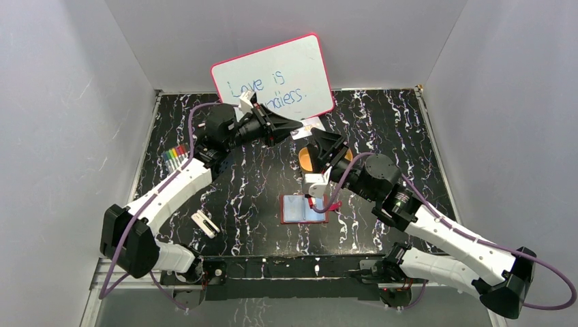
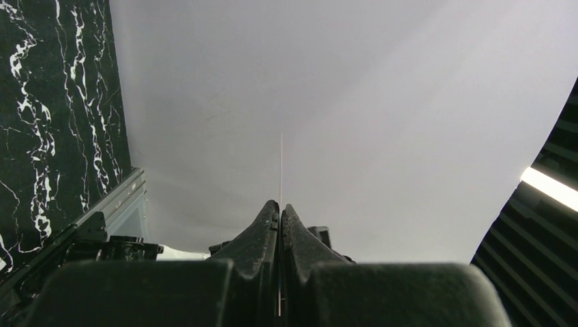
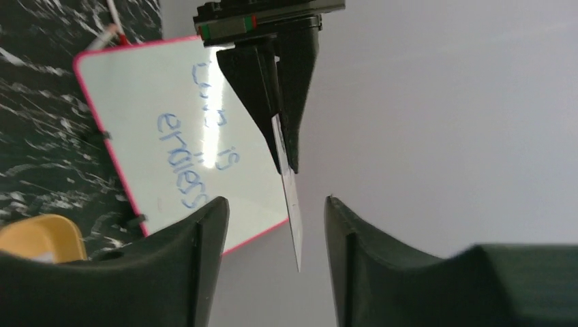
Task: Put the credit cards into the card holder
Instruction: Pick up the credit card from the storage box.
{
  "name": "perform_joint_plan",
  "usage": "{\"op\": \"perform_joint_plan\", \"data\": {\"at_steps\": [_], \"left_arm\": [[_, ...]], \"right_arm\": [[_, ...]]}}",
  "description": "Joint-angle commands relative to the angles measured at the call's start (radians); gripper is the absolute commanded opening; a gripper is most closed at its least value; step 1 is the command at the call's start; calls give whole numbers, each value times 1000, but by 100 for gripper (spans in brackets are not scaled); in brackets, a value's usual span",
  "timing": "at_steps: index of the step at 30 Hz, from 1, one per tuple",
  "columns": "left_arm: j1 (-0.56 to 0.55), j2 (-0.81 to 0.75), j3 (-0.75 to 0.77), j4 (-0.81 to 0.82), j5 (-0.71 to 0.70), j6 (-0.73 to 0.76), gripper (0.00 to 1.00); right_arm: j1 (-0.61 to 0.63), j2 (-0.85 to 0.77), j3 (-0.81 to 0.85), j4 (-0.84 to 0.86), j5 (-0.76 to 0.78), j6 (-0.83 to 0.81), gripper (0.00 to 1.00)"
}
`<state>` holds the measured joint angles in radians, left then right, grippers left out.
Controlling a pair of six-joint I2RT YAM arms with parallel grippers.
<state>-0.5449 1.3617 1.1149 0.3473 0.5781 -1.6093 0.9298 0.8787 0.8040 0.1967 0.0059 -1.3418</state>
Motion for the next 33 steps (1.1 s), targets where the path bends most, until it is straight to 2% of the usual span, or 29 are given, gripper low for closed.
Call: {"op": "perform_joint_plan", "data": {"at_steps": [1,3,6,9,12,13,14,15,18,21,27,33], "left_arm": [[30,-79,-49,91,-44,-15,0],[56,-108,-77,108,-116,28,0],[72,-182,-141,125,-281,176,0],[72,-283,-278,272,-438,310,0],[71,-349,-433,481,-533,361,0],[71,-362,-470,533,-545,373,0],[69,-381,-526,621,-544,401,0],[69,-385,-540,639,-538,403,0],[69,-400,-585,698,-546,402,0],[68,-407,-611,728,-562,398,0],[66,-387,-621,767,-564,381,0],[62,-372,-610,769,-564,368,0]], "right_arm": [[32,-25,130,-24,-48,186,76],[33,-12,210,-81,-27,477,84],[31,36,300,-146,102,942,86],[7,83,316,-172,101,1324,87],[-123,99,244,-36,-110,1713,84],[-184,104,199,59,-215,1863,83],[-280,131,85,269,-366,2151,79],[-290,157,62,346,-395,2236,78],[-290,226,39,491,-433,2414,77],[-291,285,21,622,-442,2508,75],[-282,383,21,761,-439,2622,71],[-259,450,67,782,-440,2638,64]]}}
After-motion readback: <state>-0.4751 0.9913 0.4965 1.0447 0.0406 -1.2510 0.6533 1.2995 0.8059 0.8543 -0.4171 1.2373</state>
